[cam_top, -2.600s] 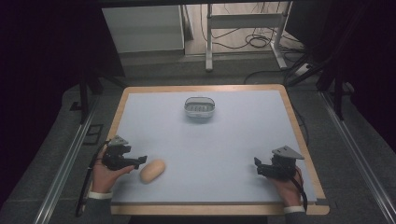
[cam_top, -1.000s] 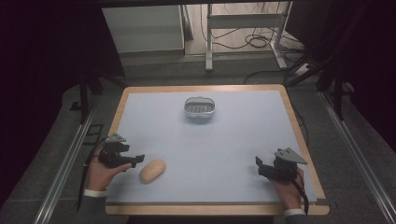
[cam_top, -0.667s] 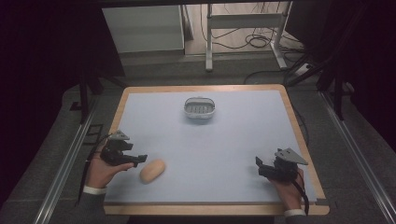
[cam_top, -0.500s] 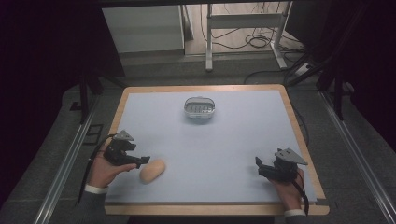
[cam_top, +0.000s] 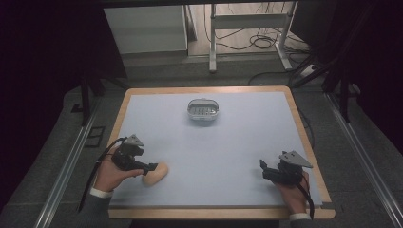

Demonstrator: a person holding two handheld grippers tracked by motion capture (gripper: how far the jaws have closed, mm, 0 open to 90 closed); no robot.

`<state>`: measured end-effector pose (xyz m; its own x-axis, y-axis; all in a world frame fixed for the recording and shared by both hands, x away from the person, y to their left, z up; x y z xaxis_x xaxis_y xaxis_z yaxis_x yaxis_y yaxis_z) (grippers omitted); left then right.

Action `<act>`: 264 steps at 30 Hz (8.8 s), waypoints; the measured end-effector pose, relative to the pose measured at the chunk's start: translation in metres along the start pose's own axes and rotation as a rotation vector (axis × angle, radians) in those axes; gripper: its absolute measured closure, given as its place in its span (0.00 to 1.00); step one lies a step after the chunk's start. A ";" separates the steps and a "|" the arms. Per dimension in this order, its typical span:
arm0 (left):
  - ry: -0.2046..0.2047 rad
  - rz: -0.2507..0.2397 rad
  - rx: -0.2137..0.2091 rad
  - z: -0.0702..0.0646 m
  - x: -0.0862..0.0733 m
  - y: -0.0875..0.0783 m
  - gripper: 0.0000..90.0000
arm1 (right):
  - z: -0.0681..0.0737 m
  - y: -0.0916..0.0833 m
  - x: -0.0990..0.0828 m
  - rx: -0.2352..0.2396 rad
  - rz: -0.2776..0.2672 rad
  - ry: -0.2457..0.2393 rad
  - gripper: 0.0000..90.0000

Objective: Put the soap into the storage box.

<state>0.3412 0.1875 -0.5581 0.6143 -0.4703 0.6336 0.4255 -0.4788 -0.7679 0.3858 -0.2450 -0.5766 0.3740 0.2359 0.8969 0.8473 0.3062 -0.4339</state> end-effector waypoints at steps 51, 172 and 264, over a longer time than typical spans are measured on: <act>0.033 0.168 0.014 -0.019 -0.032 0.043 0.36 | -0.002 0.001 -0.001 -0.018 0.011 0.008 0.09; 0.132 0.083 -0.040 -0.022 0.068 0.045 0.36 | -0.002 0.001 -0.001 -0.024 0.009 -0.005 0.09; 0.139 0.036 -0.034 0.003 0.157 0.058 0.36 | 0.000 0.001 -0.001 -0.021 0.015 -0.013 0.09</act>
<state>0.4641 0.0882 -0.5030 0.5300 -0.5848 0.6140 0.3806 -0.4831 -0.7886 0.3867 -0.2450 -0.5782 0.3822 0.2522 0.8890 0.8492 0.2834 -0.4455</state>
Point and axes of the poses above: each handheld gripper's, and its own axes: y roughly forward along the jaws, x roughly out of its top, z roughly to its left, the point moved 10 cm from there along y, roughly forward along the jaws, and after that the axes turned 4 degrees about -z, right-handed, at the moved point
